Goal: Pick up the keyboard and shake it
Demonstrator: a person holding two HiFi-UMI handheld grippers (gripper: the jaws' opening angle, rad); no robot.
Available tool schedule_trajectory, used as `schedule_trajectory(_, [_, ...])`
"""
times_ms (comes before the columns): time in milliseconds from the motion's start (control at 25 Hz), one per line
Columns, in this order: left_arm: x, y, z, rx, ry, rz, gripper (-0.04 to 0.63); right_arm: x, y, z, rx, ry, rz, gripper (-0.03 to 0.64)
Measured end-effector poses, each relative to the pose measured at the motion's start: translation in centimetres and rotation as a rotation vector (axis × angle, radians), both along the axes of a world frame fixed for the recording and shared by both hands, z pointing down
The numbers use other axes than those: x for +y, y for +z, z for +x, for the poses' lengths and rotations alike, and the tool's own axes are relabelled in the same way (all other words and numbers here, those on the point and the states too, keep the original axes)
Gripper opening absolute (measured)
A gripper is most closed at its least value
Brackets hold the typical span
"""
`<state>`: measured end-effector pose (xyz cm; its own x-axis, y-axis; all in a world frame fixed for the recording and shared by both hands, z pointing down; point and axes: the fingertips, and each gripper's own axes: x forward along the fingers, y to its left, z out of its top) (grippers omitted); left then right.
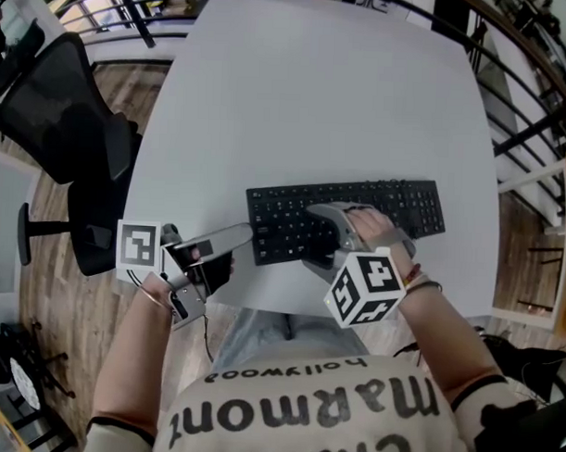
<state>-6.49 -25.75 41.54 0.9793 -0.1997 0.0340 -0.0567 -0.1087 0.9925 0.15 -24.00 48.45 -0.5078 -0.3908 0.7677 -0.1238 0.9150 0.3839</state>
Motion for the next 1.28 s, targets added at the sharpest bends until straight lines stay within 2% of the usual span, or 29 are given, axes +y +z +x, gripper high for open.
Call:
schedule_trajectory(80, [0.2, 0.3, -0.1, -0.027, 0.01, 0.018, 0.291, 0.5, -0.5, 0.0, -0.046, 0.035, -0.001, 0.289])
schedule_trajectory(120, [0.2, 0.4, -0.2, -0.032, 0.018, 0.022, 0.293, 0.6, -0.7, 0.1, -0.055, 0.045, 0.002, 0.268])
schedule_trajectory(280, [0.1, -0.1, -0.2, -0.004, 0.018, 0.012, 0.295, 0.5, -0.8, 0.0, -0.036, 0.043, 0.017, 0.267])
schedule_trajectory(520, [0.2, 0.3, 0.0, -0.021, 0.017, 0.013, 0.295, 0.8, -1.2, 0.4, -0.051, 0.055, 0.015, 0.245])
schedule_trajectory(600, [0.3, 0.6, -0.1, -0.039, 0.024, 0.019, 0.295, 0.4, -1.9, 0.4, -0.077, 0.075, 0.024, 0.167])
schedule_trajectory(680, [0.5, 0.2, -0.2, -0.007, 0.029, 0.014, 0.293, 0.1, -2.0, 0.3, -0.063, 0.068, 0.021, 0.129])
schedule_trajectory(800, [0.1, -1.4, -0.2, 0.111, 0.01, 0.01, 0.261, 0.4, -1.3, 0.3, -0.02, 0.041, -0.001, 0.114])
schedule_trajectory(840, [0.0, -1.3, -0.2, 0.107, 0.009, 0.017, 0.261, 0.5, -1.1, 0.4, -0.016, 0.04, -0.002, 0.114])
schedule_trajectory(1080, [0.2, 2.5, -1.6, -0.136, -0.028, 0.05, 0.261, -0.7, -1.8, 0.7, -0.039, 0.078, 0.016, 0.112])
schedule_trajectory(1160, [0.5, 3.1, -1.6, -0.18, -0.021, 0.052, 0.261, -0.8, -1.7, 0.8, -0.036, 0.078, 0.017, 0.11])
schedule_trajectory(1280, [0.6, 3.1, -1.2, -0.191, 0.002, 0.077, 0.261, -0.8, -1.2, 0.7, -0.022, 0.069, 0.009, 0.112])
